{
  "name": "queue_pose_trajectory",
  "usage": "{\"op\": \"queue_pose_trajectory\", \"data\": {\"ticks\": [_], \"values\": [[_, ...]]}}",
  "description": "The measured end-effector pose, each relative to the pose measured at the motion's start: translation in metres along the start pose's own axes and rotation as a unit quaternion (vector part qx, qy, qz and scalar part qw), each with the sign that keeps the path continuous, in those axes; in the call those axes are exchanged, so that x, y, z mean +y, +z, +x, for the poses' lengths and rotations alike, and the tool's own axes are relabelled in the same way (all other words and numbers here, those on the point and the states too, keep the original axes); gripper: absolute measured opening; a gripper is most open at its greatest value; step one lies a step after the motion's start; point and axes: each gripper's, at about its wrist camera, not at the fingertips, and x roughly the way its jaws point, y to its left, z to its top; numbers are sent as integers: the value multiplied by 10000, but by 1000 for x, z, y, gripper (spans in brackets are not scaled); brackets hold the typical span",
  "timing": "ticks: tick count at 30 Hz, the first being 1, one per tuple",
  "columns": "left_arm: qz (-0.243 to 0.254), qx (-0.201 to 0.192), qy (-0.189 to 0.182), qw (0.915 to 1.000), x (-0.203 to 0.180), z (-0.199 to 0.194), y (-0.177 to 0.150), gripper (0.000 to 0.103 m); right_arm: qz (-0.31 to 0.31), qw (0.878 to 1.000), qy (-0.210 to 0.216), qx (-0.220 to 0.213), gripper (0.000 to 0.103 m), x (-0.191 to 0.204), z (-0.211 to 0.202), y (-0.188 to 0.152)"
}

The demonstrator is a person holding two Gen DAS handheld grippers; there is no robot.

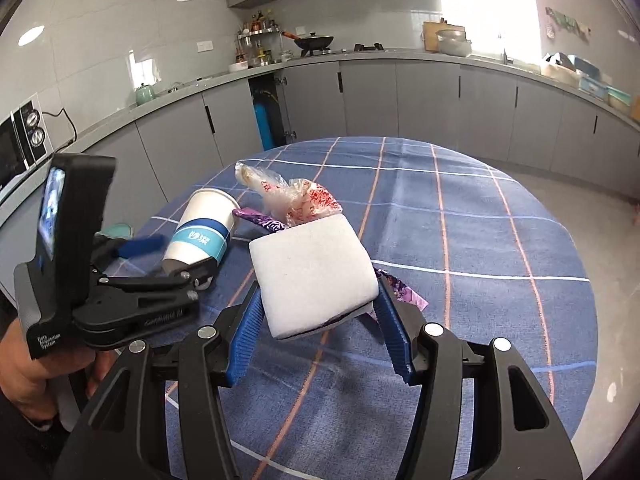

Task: Collect trash
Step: 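Grasp the white paper cup with the left tool while the right tool grasps the white sponge, then carry the paper cup and white sponge over the teal bin with both tools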

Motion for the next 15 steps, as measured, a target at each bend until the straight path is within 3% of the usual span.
{"op": "queue_pose_trajectory", "data": {"ticks": [8, 15], "values": [[-68, -359, 164, 9992, 28, -36, -12, 57, -138, 9998, 62, -158, 55, 17, 1, 1], [-301, -679, 481, 9961, 79, -80, -28, 57, -206, 9986, 278, -404, 55, 43, 1, 9]]}}
